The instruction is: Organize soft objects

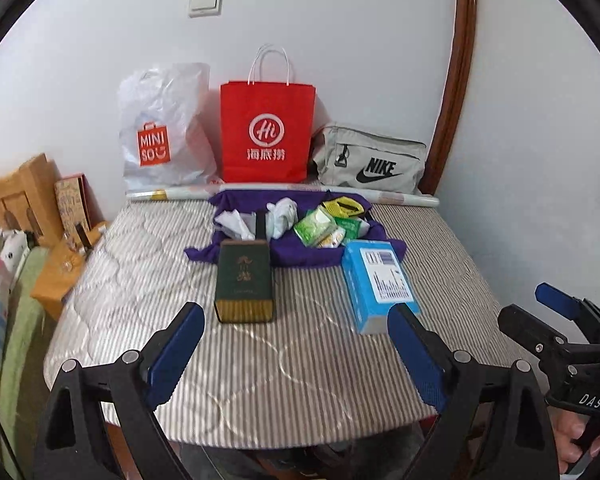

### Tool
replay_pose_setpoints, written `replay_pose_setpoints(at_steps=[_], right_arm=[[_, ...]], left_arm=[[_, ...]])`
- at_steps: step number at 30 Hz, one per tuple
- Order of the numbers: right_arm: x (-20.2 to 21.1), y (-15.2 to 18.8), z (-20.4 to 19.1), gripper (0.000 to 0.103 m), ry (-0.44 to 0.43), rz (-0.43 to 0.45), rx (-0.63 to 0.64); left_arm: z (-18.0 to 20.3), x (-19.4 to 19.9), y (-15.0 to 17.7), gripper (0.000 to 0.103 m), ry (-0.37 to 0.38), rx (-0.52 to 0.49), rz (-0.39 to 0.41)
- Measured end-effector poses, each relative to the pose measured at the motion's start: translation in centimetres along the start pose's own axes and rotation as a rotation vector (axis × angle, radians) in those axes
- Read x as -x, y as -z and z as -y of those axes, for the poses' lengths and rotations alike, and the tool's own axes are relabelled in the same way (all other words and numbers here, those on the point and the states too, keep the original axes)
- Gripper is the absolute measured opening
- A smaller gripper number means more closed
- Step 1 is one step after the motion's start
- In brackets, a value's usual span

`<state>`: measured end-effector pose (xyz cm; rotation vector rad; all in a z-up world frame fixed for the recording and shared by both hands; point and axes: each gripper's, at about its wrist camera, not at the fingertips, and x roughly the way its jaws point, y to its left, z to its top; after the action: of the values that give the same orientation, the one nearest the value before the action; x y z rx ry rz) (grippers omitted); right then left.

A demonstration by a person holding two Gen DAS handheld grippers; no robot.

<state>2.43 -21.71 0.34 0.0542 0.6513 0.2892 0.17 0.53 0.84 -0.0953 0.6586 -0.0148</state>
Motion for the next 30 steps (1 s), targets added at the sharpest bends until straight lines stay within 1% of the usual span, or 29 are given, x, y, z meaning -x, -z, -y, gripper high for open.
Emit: replay_pose_setpoints(at_steps=[5,12,30], right_arm=[[1.2,1.1,0.2,0.099,0.019,0.019,-0.003],[2.1,1.5,0.4,0.099,0.013,0.031,-0.010],[2.9,1.7,-0.3,0.099,0.015,0.042,0.014]], left_arm=[[0.6,0.6,0.9,0.093,-0.029,-0.010,0.007],[0.8,1.6,1.1,0.093,-0.032,-0.002,0.024],[1.1,2.5,1.7,0.093,-0.028,-0.007,0.030]])
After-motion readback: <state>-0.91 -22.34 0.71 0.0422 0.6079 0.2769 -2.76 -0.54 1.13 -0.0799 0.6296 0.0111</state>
